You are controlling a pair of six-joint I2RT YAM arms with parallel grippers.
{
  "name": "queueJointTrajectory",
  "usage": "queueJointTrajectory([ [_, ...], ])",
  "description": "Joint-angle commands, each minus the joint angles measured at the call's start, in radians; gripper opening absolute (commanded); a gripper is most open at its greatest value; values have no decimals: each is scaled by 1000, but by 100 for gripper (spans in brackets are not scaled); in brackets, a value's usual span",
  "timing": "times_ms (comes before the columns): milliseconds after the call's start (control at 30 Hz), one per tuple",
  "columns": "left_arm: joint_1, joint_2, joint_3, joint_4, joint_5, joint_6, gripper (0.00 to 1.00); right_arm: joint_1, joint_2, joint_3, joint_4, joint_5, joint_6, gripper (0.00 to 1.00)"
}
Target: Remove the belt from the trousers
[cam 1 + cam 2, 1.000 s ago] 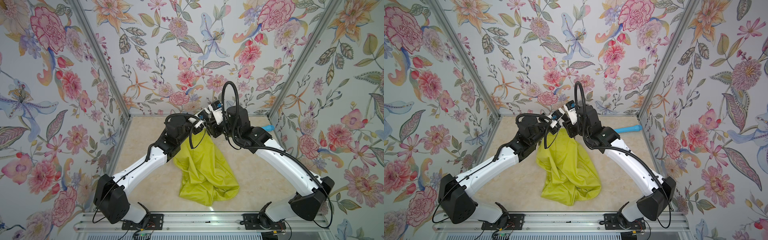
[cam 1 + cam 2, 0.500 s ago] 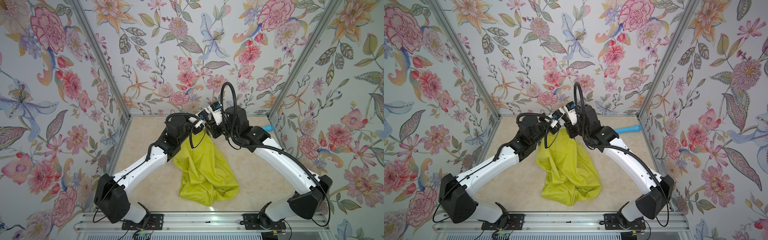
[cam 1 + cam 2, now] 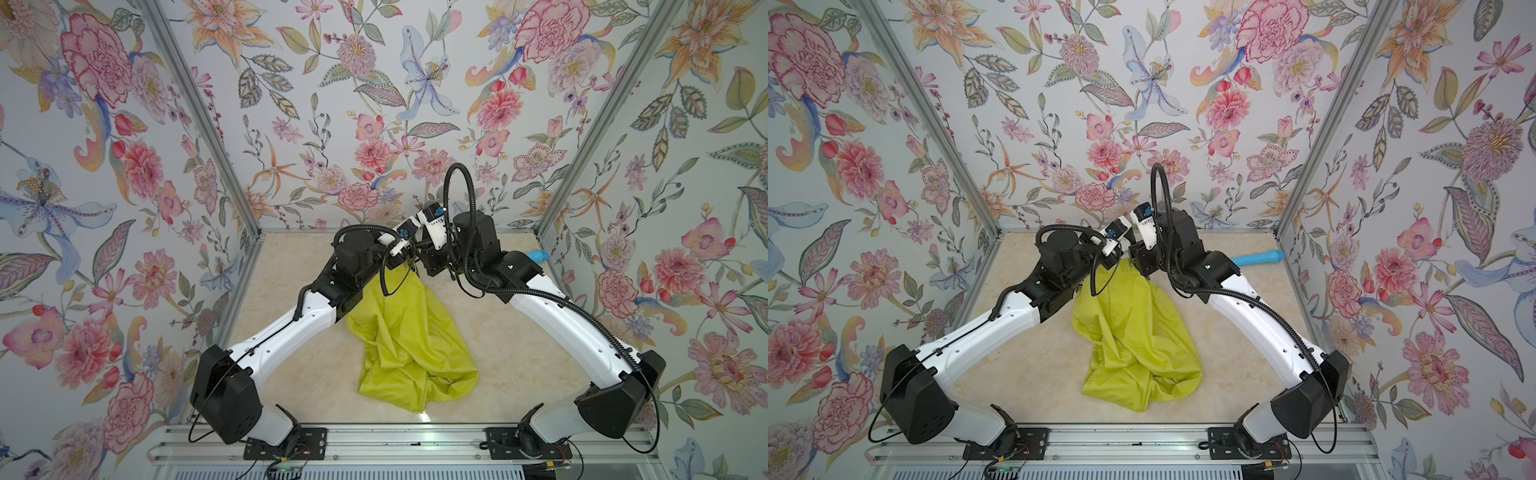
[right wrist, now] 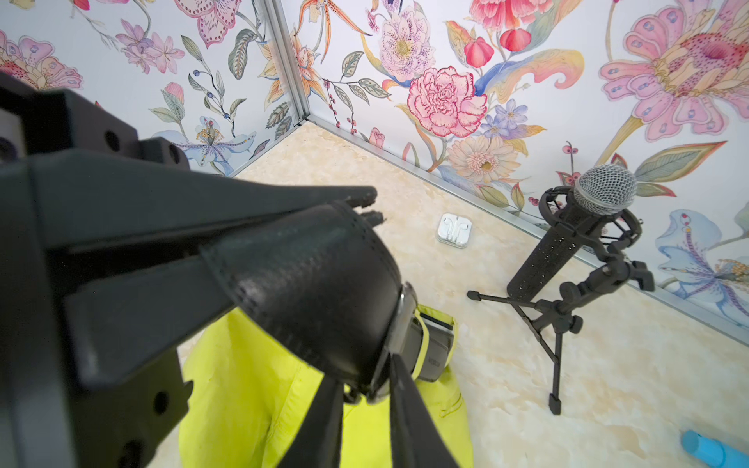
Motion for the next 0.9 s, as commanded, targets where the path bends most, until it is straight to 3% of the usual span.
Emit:
queueJointTrajectory([
  [0,-11,-13,49,23,36,-28,0,-7,33,-4,2,-6,16,22],
  [267,-13,-27,46,21,62,-51,0,-10,71,-9,3,24,8,12],
  [867,-18,-91,42,57,151,-116,0,-5,93,-10,40,68,-1,13],
])
